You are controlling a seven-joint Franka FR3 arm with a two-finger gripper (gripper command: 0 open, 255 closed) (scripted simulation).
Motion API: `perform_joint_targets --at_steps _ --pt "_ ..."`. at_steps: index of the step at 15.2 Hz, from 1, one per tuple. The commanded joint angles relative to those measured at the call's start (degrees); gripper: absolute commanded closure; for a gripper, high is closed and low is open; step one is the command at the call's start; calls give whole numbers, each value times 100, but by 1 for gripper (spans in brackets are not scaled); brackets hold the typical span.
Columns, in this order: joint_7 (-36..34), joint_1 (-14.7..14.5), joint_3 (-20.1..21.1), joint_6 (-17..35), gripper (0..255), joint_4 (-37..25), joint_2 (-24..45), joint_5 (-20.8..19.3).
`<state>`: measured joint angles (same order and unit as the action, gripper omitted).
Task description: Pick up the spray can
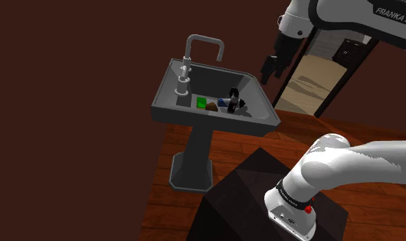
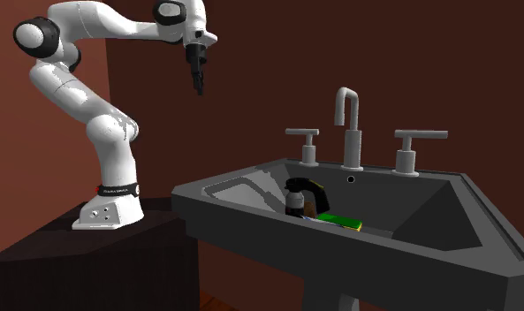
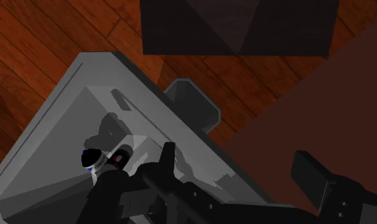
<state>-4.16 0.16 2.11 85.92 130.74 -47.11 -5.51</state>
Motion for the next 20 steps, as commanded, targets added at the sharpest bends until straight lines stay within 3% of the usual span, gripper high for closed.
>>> perform_joint_targets --at_steps 1,10,20 --pt "0 0 0 0 0 0 0 0" --pt "-54 371 -536 1357 0 -20 1363 -199" --pt "-18 690 -1120 2548 0 -667 3191 -132"
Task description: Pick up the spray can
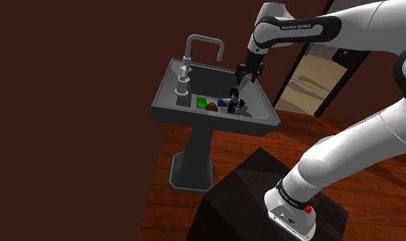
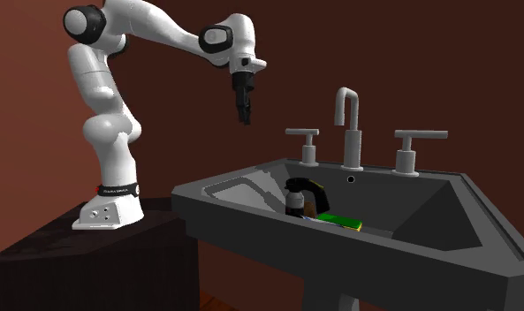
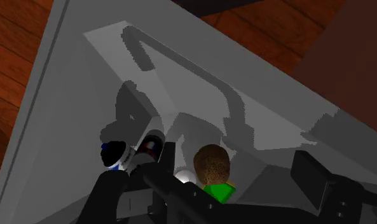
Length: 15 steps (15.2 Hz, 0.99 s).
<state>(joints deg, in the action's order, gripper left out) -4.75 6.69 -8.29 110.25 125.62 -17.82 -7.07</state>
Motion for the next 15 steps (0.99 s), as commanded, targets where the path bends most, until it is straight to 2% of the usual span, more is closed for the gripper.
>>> perform_joint_targets --at_steps 1,8,15 --pt "56 67 -136 209 0 -253 457 55" --pt "218 294 -479 718 0 -1113 1857 417" --pt "426 649 -672 927 0 -2283 3320 961"
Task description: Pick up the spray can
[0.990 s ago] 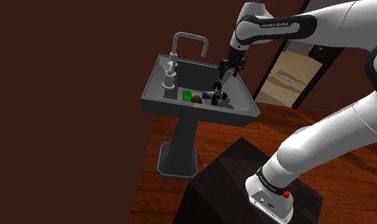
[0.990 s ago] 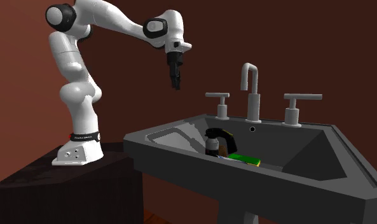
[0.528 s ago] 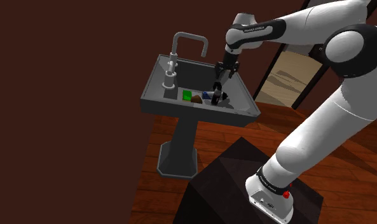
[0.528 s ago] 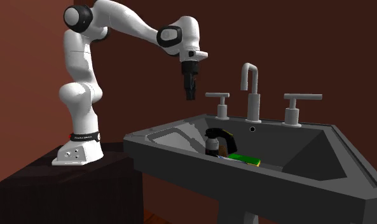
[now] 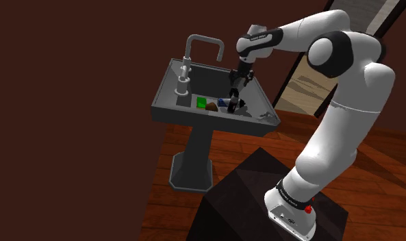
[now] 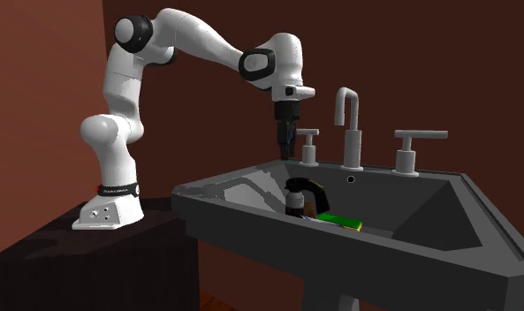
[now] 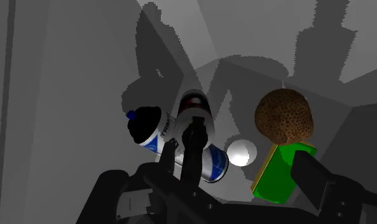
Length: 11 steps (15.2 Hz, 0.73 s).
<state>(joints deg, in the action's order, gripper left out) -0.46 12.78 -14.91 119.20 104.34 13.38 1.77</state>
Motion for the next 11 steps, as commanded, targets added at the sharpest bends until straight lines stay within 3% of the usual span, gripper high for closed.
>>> perform_joint_targets --at_steps 1,5,11 --pt "21 104 -24 36 0 -351 414 159" --pt "88 385 -44 -15 0 -1185 1256 463" --pt "120 403 -9 362 0 -987 1440 520"
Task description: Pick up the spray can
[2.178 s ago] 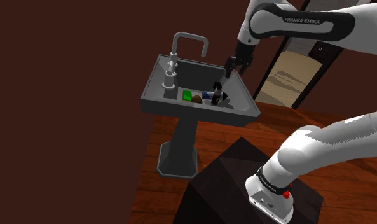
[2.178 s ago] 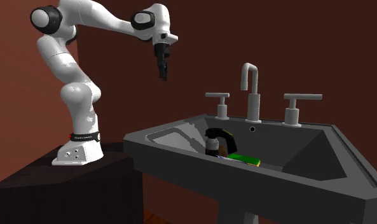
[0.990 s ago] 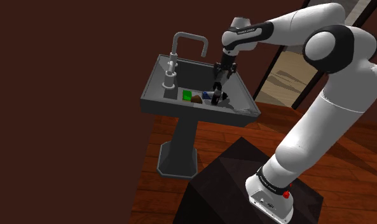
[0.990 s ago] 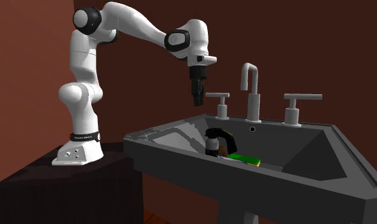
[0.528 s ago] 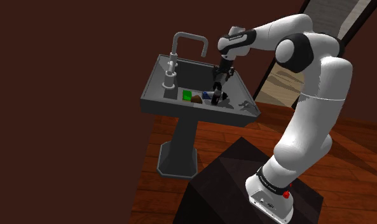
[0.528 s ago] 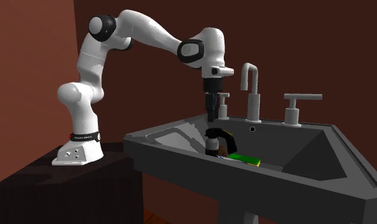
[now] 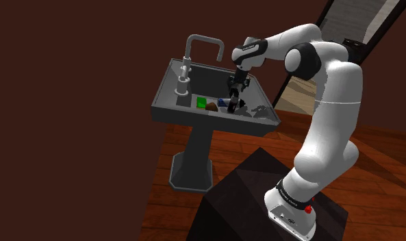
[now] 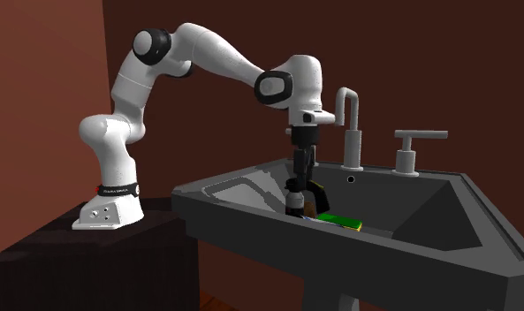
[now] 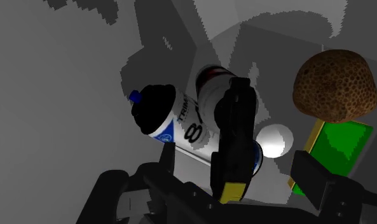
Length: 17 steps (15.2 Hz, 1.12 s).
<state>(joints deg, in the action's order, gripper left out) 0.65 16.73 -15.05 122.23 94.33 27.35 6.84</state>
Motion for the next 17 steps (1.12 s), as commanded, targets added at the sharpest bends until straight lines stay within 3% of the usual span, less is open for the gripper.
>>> perform_joint_targets --at_steps 1,3,4,13,17 --pt "15 11 12 120 0 43 77 24" --pt "19 13 15 156 0 59 97 30" --pt "21 19 16 139 255 27 112 33" --pt "19 13 15 155 255 58 97 31" --pt "-5 1 -8 -91 255 -59 -36 -12"
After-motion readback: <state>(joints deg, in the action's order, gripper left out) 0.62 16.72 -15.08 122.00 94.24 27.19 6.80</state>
